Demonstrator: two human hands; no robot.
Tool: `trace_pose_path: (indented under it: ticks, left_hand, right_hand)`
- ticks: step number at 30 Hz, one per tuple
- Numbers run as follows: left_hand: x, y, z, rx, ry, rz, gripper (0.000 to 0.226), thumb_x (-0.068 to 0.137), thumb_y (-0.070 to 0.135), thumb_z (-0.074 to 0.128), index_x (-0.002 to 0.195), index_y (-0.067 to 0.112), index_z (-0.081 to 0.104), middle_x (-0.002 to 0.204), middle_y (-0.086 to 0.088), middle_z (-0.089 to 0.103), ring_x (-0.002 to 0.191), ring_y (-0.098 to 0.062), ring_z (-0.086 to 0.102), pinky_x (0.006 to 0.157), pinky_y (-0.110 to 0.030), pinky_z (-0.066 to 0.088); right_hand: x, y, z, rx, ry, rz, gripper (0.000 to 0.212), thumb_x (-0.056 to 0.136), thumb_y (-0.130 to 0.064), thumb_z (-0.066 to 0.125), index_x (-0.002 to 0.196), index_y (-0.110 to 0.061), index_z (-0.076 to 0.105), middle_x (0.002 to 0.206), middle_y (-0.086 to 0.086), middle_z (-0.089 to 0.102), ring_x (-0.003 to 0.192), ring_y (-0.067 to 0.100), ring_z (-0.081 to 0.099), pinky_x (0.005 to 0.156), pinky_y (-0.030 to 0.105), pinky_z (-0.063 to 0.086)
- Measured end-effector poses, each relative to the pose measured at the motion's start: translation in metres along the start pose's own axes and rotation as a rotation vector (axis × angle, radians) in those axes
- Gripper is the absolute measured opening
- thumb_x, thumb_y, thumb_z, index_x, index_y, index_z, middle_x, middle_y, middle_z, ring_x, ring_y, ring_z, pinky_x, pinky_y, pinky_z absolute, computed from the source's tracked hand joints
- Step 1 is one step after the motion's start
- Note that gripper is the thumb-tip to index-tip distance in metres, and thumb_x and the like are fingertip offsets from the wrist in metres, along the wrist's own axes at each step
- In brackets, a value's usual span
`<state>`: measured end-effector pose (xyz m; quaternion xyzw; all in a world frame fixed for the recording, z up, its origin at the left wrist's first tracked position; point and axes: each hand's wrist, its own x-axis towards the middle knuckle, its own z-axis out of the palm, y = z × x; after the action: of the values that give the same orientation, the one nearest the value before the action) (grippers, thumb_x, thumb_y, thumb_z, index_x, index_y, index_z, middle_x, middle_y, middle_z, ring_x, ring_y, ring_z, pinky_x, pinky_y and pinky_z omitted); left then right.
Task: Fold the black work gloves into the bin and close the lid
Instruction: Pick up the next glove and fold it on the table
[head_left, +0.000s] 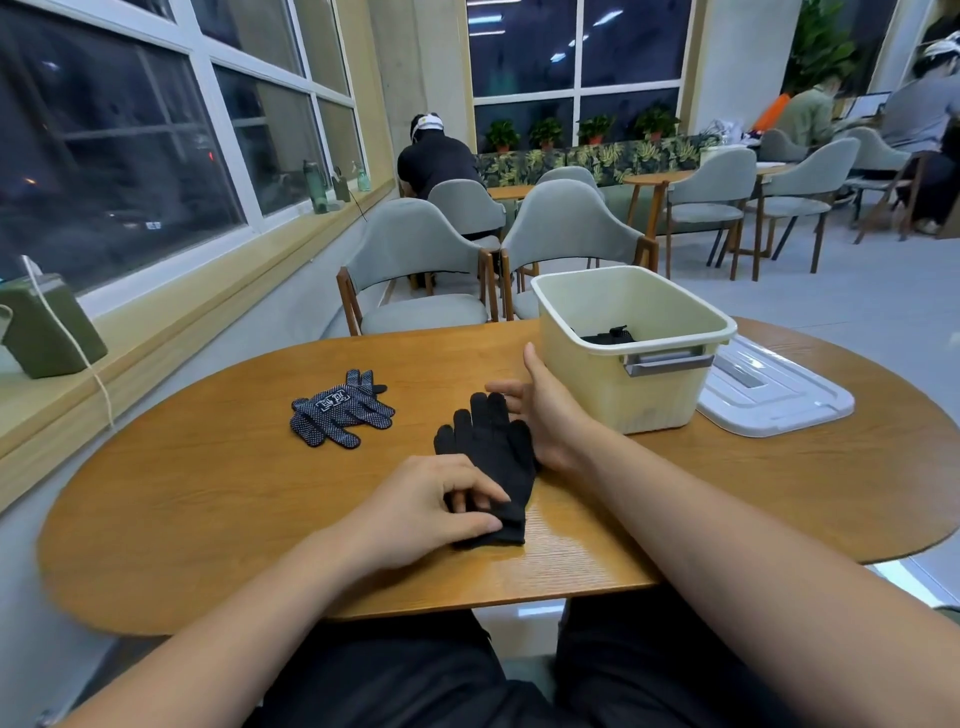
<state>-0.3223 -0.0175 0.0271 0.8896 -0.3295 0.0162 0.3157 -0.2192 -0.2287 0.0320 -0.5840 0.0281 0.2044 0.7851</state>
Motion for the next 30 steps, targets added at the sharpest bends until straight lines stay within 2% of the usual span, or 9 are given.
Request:
trace_pose_path:
  ticks: [3,5,11,15,17,19,21,26,30]
  left_hand:
    - [0.000,-0.001,0.000,-0.044,-0.012,-0.013,0.024,0.091,0.040,0.085,0.115,0.039,0.082,0.099,0.014,0.073,0.086,-0.014,0.070,0.076,-0.020,0.053]
    - [-0.001,-0.003,-0.002,-0.056,-0.001,-0.023,0.020,0.093,0.040,0.083,0.113,0.038,0.082,0.101,0.015,0.074,0.090,-0.013,0.070,0.078,-0.023,0.055]
    - [0.004,-0.015,-0.014,-0.119,0.142,-0.126,0.011,0.098,0.029,0.077,0.105,0.036,0.082,0.101,0.019,0.079,0.093,-0.009,0.071,0.076,-0.014,0.048]
    - [0.012,-0.031,-0.020,-0.136,0.236,-0.218,0.010,0.100,0.025,0.076,0.101,0.033,0.083,0.095,0.016,0.079,0.090,-0.007,0.071,0.079,-0.021,0.053]
    - [0.017,-0.040,-0.022,-0.102,0.276,-0.272,0.010,0.100,0.027,0.075,0.099,0.035,0.082,0.092,0.018,0.078,0.089,-0.003,0.069,0.079,-0.022,0.054]
    - [0.024,-0.052,-0.024,-0.057,0.325,-0.323,0.011,0.098,0.027,0.077,0.097,0.037,0.081,0.089,0.016,0.077,0.086,0.000,0.068,0.077,-0.023,0.053]
    - [0.032,-0.064,-0.024,-0.020,0.354,-0.375,0.011,0.096,0.028,0.079,0.094,0.038,0.079,0.088,0.015,0.076,0.084,0.000,0.067,0.077,-0.024,0.051]
    - [0.043,-0.080,-0.014,0.044,0.368,-0.409,0.008,0.090,0.037,0.083,0.091,0.039,0.076,0.087,0.015,0.074,0.082,-0.001,0.066,0.075,-0.026,0.051]
    - [0.042,-0.081,-0.006,0.079,0.389,-0.429,0.019,0.091,0.045,0.081,0.082,0.030,0.073,0.082,0.010,0.072,0.080,-0.006,0.066,0.073,-0.031,0.053]
  right_hand:
    - [-0.001,0.001,-0.001,-0.157,0.109,-0.180,0.084,0.103,-0.081,0.028,0.143,-0.017,0.065,0.135,0.002,0.075,0.132,0.019,0.061,0.125,0.048,0.036]
    - [-0.004,0.001,-0.003,-0.223,0.129,-0.261,0.076,0.108,-0.072,0.028,0.143,-0.016,0.065,0.137,0.003,0.073,0.133,0.020,0.064,0.124,0.045,0.040]
    - [-0.021,0.005,-0.011,-0.481,0.154,-0.391,0.066,0.113,-0.063,0.027,0.146,-0.019,0.063,0.141,-0.004,0.070,0.131,0.011,0.063,0.120,0.040,0.045]
    - [-0.038,0.010,-0.021,-0.630,0.140,-0.443,0.045,0.114,-0.052,0.041,0.140,-0.026,0.066,0.135,-0.012,0.071,0.127,0.003,0.062,0.117,0.036,0.047]
    - [-0.046,0.014,-0.026,-0.730,0.139,-0.472,0.031,0.112,-0.044,0.051,0.136,-0.031,0.067,0.131,-0.016,0.071,0.124,0.001,0.063,0.110,0.033,0.051]
    - [-0.057,0.019,-0.026,-0.807,0.137,-0.494,0.025,0.110,-0.039,0.058,0.132,-0.035,0.068,0.124,-0.016,0.071,0.109,0.002,0.068,0.093,0.028,0.056]
    - [-0.069,0.026,-0.023,-0.922,0.137,-0.575,0.021,0.107,-0.037,0.064,0.127,-0.034,0.069,0.116,-0.015,0.070,0.100,0.001,0.067,0.084,0.024,0.056]
    - [-0.093,0.045,-0.013,-1.166,0.011,-0.851,0.024,0.098,-0.044,0.076,0.116,-0.028,0.074,0.105,-0.017,0.061,0.106,0.006,0.059,0.091,0.021,0.048]
    - [-0.099,0.058,-0.007,-1.267,-0.088,-0.930,0.033,0.093,-0.056,0.079,0.111,-0.029,0.075,0.104,-0.014,0.061,0.100,0.009,0.055,0.088,0.031,0.049]
